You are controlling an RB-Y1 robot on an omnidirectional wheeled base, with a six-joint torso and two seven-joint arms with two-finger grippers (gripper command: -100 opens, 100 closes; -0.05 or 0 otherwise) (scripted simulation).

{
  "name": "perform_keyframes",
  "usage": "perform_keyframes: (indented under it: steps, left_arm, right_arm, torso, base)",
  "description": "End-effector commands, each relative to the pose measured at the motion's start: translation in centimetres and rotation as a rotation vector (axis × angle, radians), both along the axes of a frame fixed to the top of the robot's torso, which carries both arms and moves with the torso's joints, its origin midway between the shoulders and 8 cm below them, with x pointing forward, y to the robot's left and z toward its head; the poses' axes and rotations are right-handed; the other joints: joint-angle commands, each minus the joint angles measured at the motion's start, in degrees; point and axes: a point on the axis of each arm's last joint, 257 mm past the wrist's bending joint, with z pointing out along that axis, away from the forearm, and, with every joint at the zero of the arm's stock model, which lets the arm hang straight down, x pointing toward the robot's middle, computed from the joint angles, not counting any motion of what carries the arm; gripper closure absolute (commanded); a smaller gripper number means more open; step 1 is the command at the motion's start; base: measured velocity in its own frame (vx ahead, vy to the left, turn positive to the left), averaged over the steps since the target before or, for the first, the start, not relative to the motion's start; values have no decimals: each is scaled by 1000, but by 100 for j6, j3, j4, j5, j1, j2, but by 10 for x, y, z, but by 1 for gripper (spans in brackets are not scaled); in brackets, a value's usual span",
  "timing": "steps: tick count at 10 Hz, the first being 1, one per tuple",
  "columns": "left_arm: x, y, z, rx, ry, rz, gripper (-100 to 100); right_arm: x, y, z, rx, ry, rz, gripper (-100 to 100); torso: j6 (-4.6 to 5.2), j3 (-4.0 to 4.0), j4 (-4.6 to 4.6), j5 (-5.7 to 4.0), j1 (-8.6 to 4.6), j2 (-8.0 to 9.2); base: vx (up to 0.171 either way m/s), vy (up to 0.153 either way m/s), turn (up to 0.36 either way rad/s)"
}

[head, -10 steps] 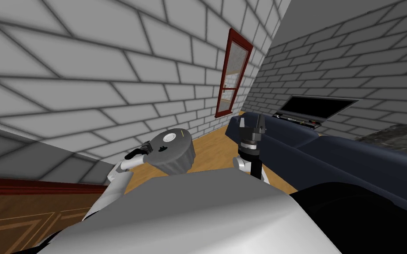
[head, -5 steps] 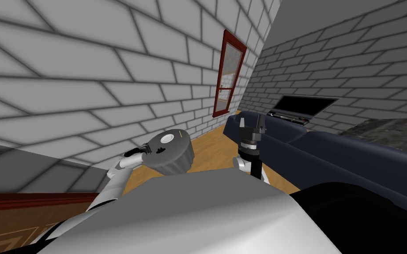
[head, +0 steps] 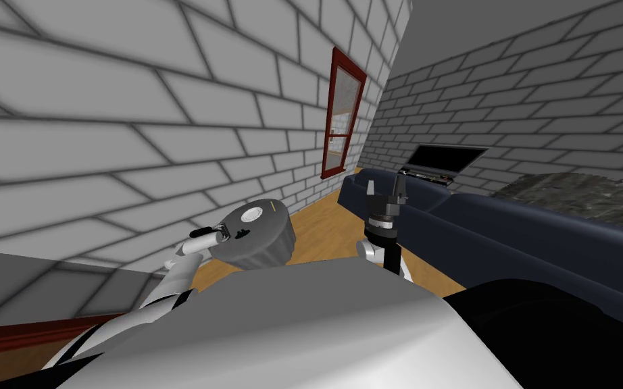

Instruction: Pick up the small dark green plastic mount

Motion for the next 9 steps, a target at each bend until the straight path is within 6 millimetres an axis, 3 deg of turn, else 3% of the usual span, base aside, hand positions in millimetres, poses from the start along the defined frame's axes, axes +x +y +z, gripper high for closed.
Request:
perform_keyframes:
  steps: [1,2,8,9]
  left_arm:
    - [-2,3,-6,-34,40,27,-100]
    - [-12,5,-18,-46,68,41,-100]
    - [-26,-1,-43,-172,204,119,-100]
    - [-38,-2,-54,-187,235,133,-100]
  right_arm:
    - [0,0,0,0,0,0,0]
    - [0,0,0,0,0,0,0]
    - [0,0,0,0,0,0,0]
    - [0,0,0,0,0,0,0]
  torso:
    - [0,0,0,0,0,0]
    - [4,1,1,-1,1,1]
    - [4,2,1,0,5,2]
    - [4,2,2,2,16,3]
  base:
    - [-23,45,-143]
    - [-16,41,-98]
    - [-24,55,-144]
    - [-20,78,-78]
